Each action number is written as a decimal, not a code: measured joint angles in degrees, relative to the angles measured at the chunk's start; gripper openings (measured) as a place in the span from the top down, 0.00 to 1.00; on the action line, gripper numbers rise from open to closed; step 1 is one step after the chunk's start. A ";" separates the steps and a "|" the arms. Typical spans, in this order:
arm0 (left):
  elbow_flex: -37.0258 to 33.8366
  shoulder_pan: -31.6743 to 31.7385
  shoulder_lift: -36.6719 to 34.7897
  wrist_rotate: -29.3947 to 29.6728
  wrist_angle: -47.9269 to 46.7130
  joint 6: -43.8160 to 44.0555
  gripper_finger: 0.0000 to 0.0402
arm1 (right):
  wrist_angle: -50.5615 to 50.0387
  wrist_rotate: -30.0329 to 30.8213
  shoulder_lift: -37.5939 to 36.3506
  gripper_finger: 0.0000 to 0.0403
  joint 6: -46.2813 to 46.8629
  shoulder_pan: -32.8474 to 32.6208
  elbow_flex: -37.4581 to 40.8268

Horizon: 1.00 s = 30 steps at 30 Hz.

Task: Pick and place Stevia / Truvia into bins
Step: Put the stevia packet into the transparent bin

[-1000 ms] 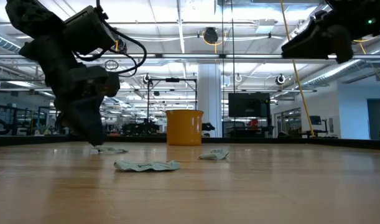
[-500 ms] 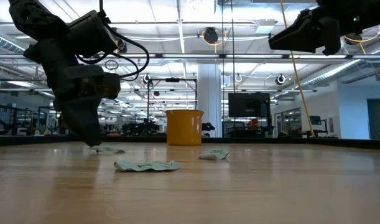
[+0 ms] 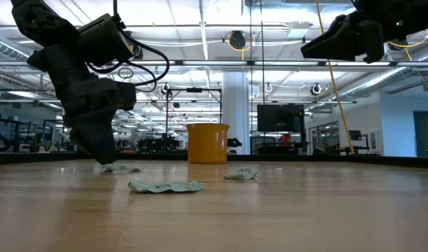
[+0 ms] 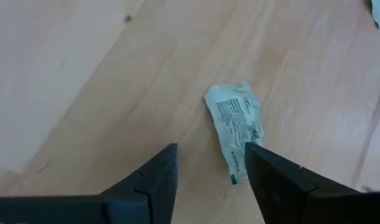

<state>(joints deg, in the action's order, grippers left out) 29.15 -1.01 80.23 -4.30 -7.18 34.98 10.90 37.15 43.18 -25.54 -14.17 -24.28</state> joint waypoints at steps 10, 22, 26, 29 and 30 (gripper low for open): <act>0.00 -3.43 0.00 -1.58 0.02 2.63 0.70 | 0.00 0.00 0.00 0.54 -0.02 0.00 -0.02; 0.00 -3.02 0.72 1.36 3.17 3.13 0.71 | 0.00 0.00 0.01 0.54 0.83 0.00 -0.02; 0.11 -3.02 4.05 1.14 5.56 3.01 0.71 | -0.03 0.00 0.00 0.54 0.83 0.00 -0.02; 0.45 -3.02 7.44 1.09 7.31 2.94 0.71 | -0.05 0.00 0.02 0.54 0.84 -0.02 -0.02; 0.44 -3.02 8.07 0.95 7.71 2.54 0.71 | -0.03 0.00 0.02 0.54 0.84 -0.02 -0.02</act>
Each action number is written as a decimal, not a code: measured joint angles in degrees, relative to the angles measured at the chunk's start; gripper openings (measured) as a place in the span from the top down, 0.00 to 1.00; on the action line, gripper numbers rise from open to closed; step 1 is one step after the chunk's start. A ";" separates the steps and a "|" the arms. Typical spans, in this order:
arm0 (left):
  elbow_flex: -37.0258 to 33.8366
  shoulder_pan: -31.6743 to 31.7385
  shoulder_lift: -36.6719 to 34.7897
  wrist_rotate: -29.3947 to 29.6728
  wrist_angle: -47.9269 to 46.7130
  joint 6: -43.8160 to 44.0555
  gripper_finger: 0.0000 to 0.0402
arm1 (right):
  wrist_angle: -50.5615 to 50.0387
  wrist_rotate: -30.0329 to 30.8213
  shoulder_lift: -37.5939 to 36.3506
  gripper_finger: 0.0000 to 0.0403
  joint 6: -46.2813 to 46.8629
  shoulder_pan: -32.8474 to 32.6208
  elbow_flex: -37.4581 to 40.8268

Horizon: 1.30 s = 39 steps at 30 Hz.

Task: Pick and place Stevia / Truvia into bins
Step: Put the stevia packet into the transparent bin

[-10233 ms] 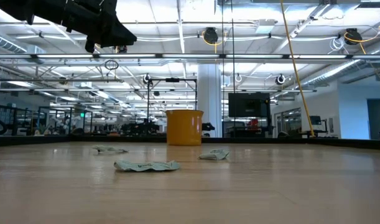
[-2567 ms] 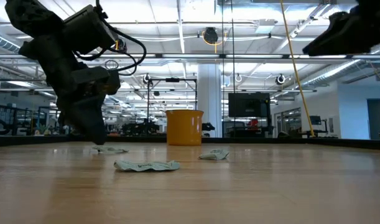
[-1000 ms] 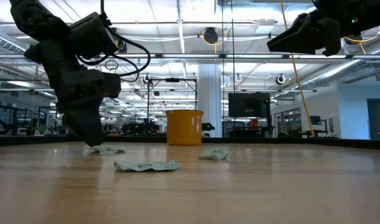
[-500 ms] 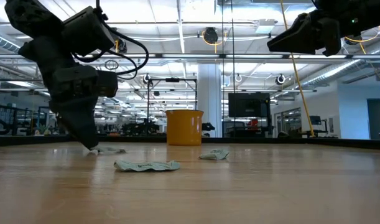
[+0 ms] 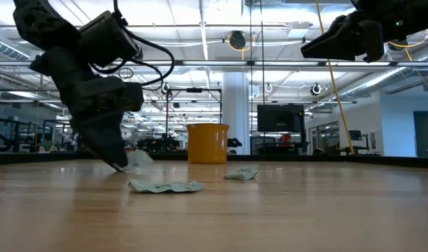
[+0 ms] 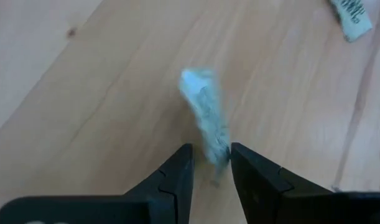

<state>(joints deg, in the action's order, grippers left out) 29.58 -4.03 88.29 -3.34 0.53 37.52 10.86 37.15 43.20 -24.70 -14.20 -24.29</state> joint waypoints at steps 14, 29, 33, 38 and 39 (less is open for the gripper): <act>-0.50 0.47 -3.91 2.68 1.41 -6.60 0.97 | -0.42 -4.82 0.01 0.54 0.00 0.04 0.04; 22.09 0.04 -1.67 7.81 1.58 -29.52 0.99 | 21.27 -26.60 14.09 0.54 15.27 9.58 3.04; 27.00 0.04 4.15 8.11 0.95 -35.37 0.99 | 26.82 -31.15 16.54 0.54 26.12 11.10 3.02; 33.49 0.04 11.29 9.69 0.74 -42.49 0.99 | 26.29 -31.71 18.89 0.54 27.58 11.26 2.95; 35.09 0.06 12.56 9.80 0.80 -43.40 0.99 | 25.74 -31.80 19.23 0.54 28.42 11.23 2.97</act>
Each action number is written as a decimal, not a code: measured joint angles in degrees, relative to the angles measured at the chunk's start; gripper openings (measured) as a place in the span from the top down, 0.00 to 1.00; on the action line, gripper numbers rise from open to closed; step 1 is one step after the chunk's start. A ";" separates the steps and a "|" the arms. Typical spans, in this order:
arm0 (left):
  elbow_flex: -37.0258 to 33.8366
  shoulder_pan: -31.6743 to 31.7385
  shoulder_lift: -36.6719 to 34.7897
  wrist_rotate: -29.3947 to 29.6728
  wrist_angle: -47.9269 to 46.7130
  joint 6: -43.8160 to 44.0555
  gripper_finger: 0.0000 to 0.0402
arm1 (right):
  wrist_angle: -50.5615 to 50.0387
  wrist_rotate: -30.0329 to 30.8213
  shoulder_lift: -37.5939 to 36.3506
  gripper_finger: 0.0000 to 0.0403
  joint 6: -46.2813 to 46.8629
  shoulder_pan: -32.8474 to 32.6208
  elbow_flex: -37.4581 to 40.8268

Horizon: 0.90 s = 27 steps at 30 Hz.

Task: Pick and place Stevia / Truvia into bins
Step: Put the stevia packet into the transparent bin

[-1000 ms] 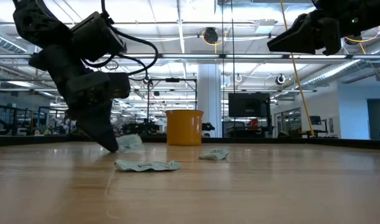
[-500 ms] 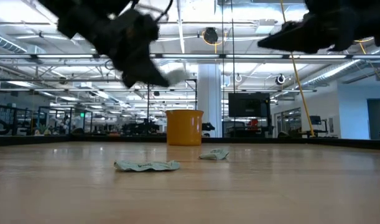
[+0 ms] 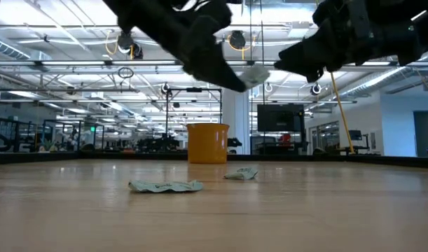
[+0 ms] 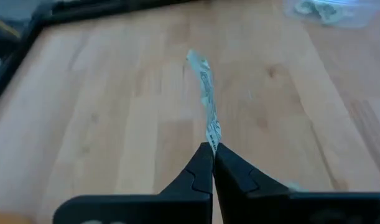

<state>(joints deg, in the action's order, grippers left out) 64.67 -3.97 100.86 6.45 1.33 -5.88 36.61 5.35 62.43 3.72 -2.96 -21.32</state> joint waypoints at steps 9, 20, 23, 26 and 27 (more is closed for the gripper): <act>7.99 0.73 2.91 1.21 -1.11 -6.22 0.98 | 0.06 -4.49 1.12 0.54 1.89 1.03 -0.02; 8.06 1.71 3.06 -0.59 -1.25 -5.80 0.98 | 0.47 -5.44 1.08 0.62 1.65 1.03 -0.02; 8.06 1.79 3.02 -0.53 -1.03 -5.66 0.98 | 0.46 -3.90 1.07 0.69 1.20 1.04 -0.02; 8.06 1.80 3.02 -0.43 -0.40 -5.85 0.95 | 0.45 -3.76 1.22 0.78 0.57 1.16 -0.02; 8.06 1.80 3.02 -0.43 -0.30 -5.87 0.95 | 0.43 -3.76 1.27 0.81 0.03 1.14 -0.02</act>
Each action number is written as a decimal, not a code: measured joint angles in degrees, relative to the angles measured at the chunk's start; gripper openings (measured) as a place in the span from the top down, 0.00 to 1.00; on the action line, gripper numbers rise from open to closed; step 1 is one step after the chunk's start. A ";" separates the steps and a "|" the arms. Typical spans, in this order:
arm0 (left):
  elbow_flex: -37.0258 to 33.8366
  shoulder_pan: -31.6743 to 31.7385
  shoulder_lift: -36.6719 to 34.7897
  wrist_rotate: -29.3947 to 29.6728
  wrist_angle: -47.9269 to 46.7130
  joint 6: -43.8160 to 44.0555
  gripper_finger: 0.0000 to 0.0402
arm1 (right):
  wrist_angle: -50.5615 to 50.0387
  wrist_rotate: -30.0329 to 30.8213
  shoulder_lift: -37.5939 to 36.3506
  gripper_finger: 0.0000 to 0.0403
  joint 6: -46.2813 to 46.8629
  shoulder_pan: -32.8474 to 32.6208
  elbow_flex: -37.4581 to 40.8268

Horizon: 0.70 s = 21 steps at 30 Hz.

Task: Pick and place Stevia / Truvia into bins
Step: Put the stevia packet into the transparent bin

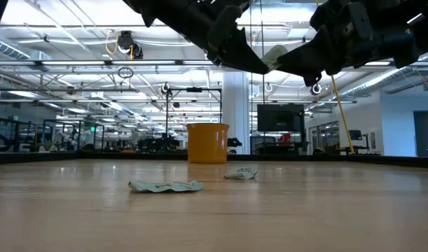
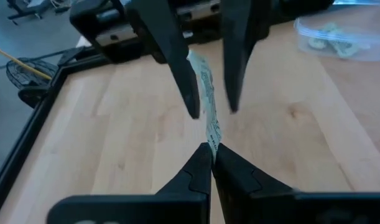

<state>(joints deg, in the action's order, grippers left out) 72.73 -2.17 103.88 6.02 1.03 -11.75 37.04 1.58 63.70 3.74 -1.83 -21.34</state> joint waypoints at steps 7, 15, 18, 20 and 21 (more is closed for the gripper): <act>0.00 -0.04 0.00 -0.04 -0.38 0.21 0.99 | -0.25 0.04 0.00 0.98 -1.70 0.00 0.00; 0.00 -0.07 0.00 2.05 -0.38 1.15 0.80 | -1.45 0.10 0.00 0.99 -3.28 0.00 0.00; 0.00 -0.04 0.00 2.22 -0.66 1.21 0.72 | -3.48 2.41 -0.05 1.00 -7.02 0.00 0.00; 0.00 -0.04 0.00 2.62 -1.11 1.31 0.68 | -5.99 6.69 -0.55 1.00 -8.76 0.00 0.00; 0.00 -0.04 0.00 3.06 -1.27 1.38 0.66 | -7.50 8.62 -1.13 1.00 -8.87 -0.12 0.00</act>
<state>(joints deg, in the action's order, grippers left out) 72.73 -2.22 103.88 9.09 -0.24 -10.37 29.53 10.21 62.57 -5.12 -1.95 -21.34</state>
